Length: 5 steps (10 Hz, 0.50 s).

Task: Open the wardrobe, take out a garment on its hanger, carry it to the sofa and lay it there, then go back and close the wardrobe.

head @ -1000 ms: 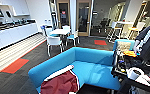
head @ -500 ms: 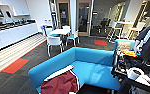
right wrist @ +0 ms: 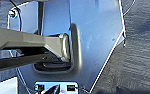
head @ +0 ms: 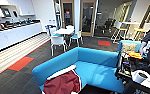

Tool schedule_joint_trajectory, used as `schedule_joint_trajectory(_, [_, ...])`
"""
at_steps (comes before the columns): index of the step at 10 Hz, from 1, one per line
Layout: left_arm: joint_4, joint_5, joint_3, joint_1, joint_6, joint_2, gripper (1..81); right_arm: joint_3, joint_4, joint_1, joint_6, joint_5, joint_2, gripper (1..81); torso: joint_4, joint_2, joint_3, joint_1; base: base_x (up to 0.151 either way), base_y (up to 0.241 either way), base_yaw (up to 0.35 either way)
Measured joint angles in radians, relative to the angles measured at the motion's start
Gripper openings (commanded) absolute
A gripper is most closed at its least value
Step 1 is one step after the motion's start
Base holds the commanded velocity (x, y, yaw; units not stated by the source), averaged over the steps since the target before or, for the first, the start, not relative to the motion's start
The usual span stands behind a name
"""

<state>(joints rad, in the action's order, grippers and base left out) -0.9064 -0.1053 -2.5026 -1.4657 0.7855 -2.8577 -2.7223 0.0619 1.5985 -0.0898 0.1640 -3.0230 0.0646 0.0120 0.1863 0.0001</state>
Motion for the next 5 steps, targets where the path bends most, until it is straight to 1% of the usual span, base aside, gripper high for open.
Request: schedule_joint_trajectory(5, [-0.003,0.01,0.0,-0.002,0.0,0.001,81.1,0.0,0.0,-0.003,0.0,0.0,-0.001,81.1,0.0,0.0,0.0,0.0,0.0,0.0,0.211])
